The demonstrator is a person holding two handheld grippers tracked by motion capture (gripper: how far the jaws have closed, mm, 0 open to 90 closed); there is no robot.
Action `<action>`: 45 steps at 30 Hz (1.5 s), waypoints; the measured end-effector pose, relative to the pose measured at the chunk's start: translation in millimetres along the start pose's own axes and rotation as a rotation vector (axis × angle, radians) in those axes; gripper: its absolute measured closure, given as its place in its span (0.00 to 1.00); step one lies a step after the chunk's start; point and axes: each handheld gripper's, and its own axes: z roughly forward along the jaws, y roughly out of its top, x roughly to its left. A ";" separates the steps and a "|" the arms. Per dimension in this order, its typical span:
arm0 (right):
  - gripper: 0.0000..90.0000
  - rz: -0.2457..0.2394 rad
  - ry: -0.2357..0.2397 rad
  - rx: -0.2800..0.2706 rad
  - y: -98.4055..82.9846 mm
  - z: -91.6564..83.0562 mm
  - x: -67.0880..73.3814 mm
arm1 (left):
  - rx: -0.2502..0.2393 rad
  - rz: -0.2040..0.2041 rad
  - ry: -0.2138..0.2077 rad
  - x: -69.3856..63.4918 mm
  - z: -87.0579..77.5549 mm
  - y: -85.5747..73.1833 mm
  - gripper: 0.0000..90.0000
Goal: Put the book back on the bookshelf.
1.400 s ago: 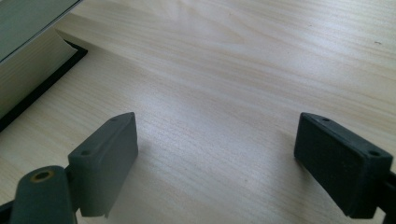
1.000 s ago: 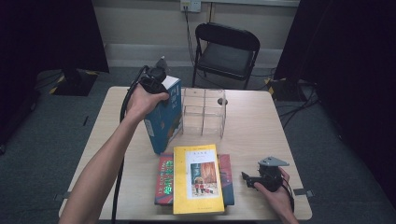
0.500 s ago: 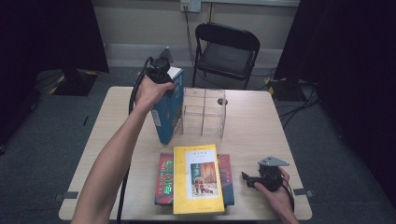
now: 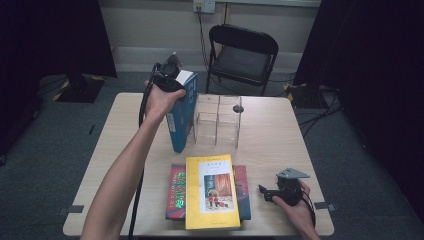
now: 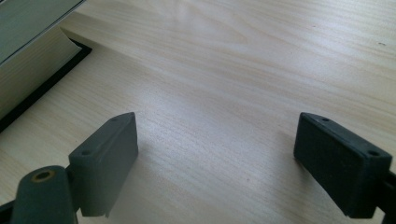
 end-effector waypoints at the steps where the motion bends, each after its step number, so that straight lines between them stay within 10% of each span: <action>1: 0.15 0.001 0.000 0.000 0.1 0.0 -0.1 | -0.010 -0.001 -0.009 1.3 -1.1 -1.7 0.60; 8: 0.15 0.001 0.000 0.000 0.0 0.0 0.1 | -0.142 -0.035 -0.056 18.5 -6.7 -24.8 0.51; 15: 0.15 0.000 0.000 0.001 0.0 0.0 0.0 | -0.264 0.033 -0.085 17.7 -12.8 -52.3 0.46; 23: 0.15 0.001 -0.001 0.001 0.1 0.0 0.1 | -0.427 0.023 -0.139 22.1 -2.9 -92.3 0.45; 37: 0.15 0.002 -0.002 0.000 0.1 0.1 0.3 | -0.452 0.033 -0.119 20.1 16.3 -114.7 0.60; 45: 0.15 0.002 -0.002 0.000 0.1 0.1 0.2 | -0.486 0.028 -0.176 21.2 18.6 -124.2 0.62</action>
